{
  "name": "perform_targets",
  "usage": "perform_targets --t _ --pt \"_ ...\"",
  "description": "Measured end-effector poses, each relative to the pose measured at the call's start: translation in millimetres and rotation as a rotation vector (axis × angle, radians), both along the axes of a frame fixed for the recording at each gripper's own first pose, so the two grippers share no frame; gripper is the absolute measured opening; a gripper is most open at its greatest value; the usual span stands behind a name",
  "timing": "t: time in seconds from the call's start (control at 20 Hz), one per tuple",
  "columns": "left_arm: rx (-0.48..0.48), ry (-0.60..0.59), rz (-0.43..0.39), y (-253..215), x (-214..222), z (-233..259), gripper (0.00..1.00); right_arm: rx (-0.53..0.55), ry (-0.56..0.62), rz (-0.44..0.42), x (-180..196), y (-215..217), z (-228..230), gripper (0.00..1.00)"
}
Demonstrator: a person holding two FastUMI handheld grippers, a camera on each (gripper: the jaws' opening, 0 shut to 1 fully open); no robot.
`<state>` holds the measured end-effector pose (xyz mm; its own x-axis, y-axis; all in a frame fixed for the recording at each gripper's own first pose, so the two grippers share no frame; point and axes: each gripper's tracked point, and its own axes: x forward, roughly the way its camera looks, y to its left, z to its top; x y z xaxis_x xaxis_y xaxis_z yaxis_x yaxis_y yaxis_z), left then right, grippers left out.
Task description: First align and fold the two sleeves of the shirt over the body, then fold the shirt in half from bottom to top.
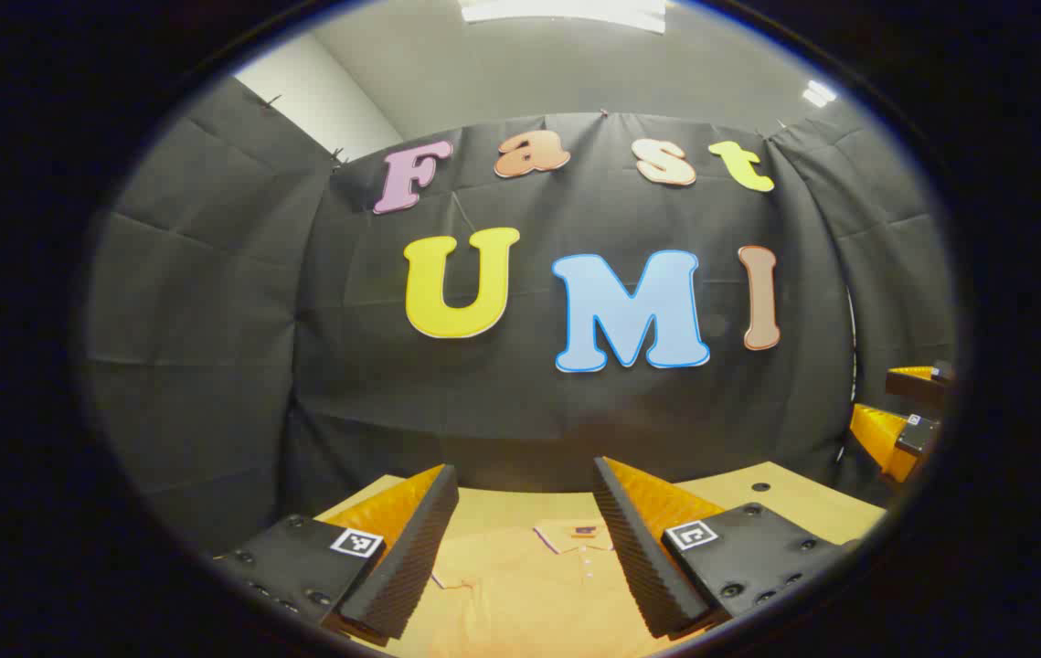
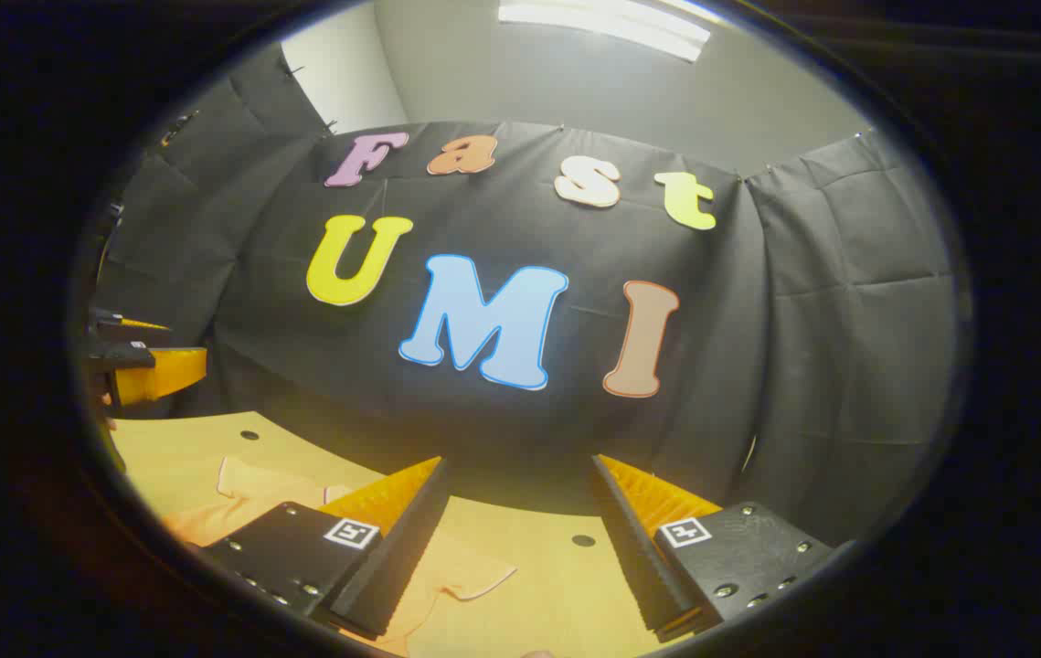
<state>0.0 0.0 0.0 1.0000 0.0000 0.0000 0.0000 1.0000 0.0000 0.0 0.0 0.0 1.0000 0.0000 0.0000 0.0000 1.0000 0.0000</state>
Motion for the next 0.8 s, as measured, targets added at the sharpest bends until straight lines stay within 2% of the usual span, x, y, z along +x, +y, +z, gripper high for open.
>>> perform_targets --t 0.1,0.2,0.35,0.4,0.45,0.5,0.6,0.65,0.7,0.8 --pt "0.005 0.003 -0.01 2 6 -1 0.96 0.007 0.011 0.001 3 5 -4 0.96" --pt "0.014 0.005 -0.02 3 11 -3 1.0 0.012 0.018 -0.006 6 7 -4 0.96" --pt "0.021 0.012 -0.034 2 20 -4 0.93 0.013 0.022 -0.023 14 10 -4 0.96" --pt "0.019 0.014 -0.04 1 22 -6 1.0 0.016 0.024 -0.029 17 10 -6 0.96" --pt "0.016 0.019 -0.047 0 26 -8 1.0 0.019 0.03 -0.034 20 10 -7 0.96" --pt "0.014 0.023 -0.05 0 28 -10 0.93 0.023 0.037 -0.038 23 11 -10 0.96" --pt "0.009 0.03 -0.058 -1 34 -14 0.99 0.018 0.06 -0.046 26 13 -16 0.96" --pt "0.01 0.031 -0.06 0 37 -14 0.96 0.012 0.067 -0.051 28 12 -18 0.96" --pt "0.011 0.03 -0.061 0 39 -13 0.99 0.008 0.07 -0.053 30 13 -19 0.96" --pt "0.017 0.031 -0.063 2 42 -15 0.99 0.012 0.072 -0.054 36 14 -20 0.96"
